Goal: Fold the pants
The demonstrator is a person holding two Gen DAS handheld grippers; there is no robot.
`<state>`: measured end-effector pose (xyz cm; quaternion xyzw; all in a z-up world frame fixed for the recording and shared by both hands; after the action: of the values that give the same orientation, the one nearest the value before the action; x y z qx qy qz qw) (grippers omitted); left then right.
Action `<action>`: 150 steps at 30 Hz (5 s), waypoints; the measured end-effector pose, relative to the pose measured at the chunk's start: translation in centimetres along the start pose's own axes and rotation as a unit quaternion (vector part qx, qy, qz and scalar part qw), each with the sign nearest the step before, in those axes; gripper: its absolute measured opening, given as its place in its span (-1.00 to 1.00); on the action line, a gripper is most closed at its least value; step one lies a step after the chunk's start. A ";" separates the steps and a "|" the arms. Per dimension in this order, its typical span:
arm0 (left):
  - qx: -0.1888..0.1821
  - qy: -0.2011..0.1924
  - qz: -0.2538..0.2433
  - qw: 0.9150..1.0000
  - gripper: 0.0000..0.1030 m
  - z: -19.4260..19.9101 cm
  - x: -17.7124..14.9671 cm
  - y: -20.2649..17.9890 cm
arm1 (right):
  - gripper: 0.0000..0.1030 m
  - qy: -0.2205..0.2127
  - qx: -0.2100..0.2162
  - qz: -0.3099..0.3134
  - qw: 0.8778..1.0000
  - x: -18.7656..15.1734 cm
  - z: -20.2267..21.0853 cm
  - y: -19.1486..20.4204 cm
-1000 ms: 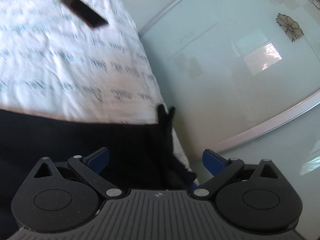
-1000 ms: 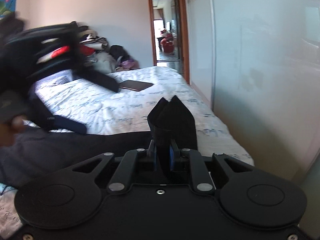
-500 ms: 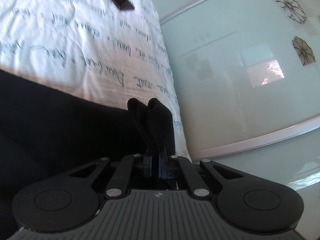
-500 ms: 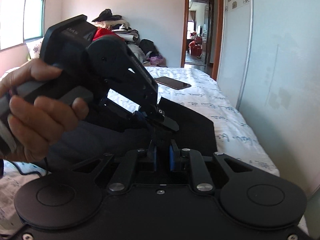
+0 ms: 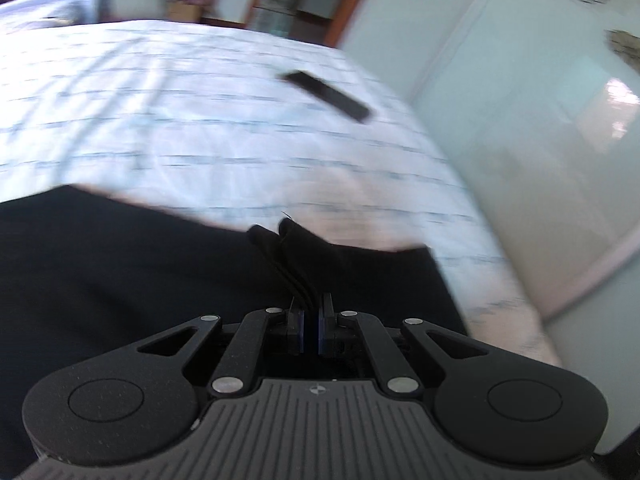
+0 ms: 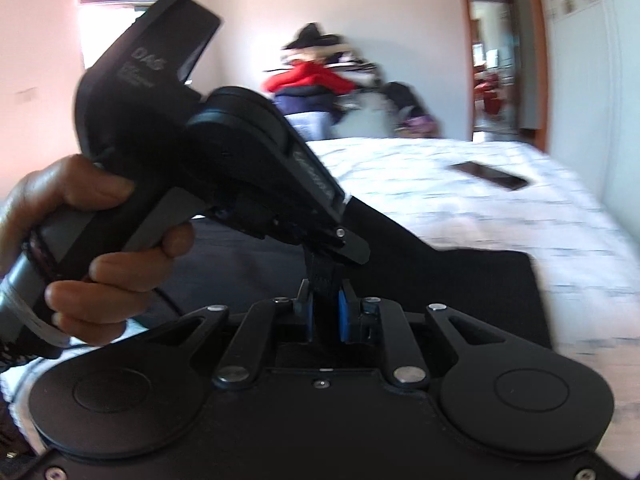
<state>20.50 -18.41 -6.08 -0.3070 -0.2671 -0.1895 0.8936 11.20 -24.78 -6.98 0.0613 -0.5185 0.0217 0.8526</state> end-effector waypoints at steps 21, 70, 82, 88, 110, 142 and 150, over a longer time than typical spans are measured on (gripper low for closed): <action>0.135 -0.051 0.026 0.989 0.47 8.0 0.1 8.6 | -0.58 0.058 0.062 -0.042 0.996 -1.2 -4.0 4.6; 0.161 -0.006 -0.138 0.977 0.70 0.8 -3.2 2.9 | -0.15 0.111 0.013 -0.230 0.967 -5.3 0.7 -13.3; 0.186 -0.011 -0.125 0.975 0.70 -0.5 -2.7 3.4 | 0.12 0.066 -0.092 -0.098 0.989 -1.9 0.9 -12.2; 0.196 0.015 -0.122 0.973 0.74 -2.1 -1.6 4.2 | 0.04 0.107 -0.033 -0.205 0.972 -0.5 -7.1 -15.7; 0.219 0.005 -0.099 0.971 0.98 -2.1 -1.7 5.1 | 0.96 0.122 -0.196 0.009 0.973 -1.6 -6.0 -5.8; 0.559 -0.173 0.028 0.810 0.89 46.4 -6.7 13.9 | 0.96 0.121 0.087 0.049 0.988 0.9 -3.6 11.5; 0.753 -0.176 -0.013 0.634 0.99 56.1 -8.8 11.5 | 0.96 0.118 0.207 -0.047 0.970 2.9 3.3 12.0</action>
<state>-0.93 28.07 21.05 0.4481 -0.4732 0.1236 0.7483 8.45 -13.36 -1.94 0.2576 -0.3950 0.0950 0.8767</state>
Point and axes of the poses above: each gripper's, at about its wrist camera, not at the fingertips, and z roughly against the way its jaws point, y to its left, x to its top, the point moved 7 cm from there along -z, roughly the way its jaws point, and after that the axes turned 9 degrees about -x, right-handed, at the moved point
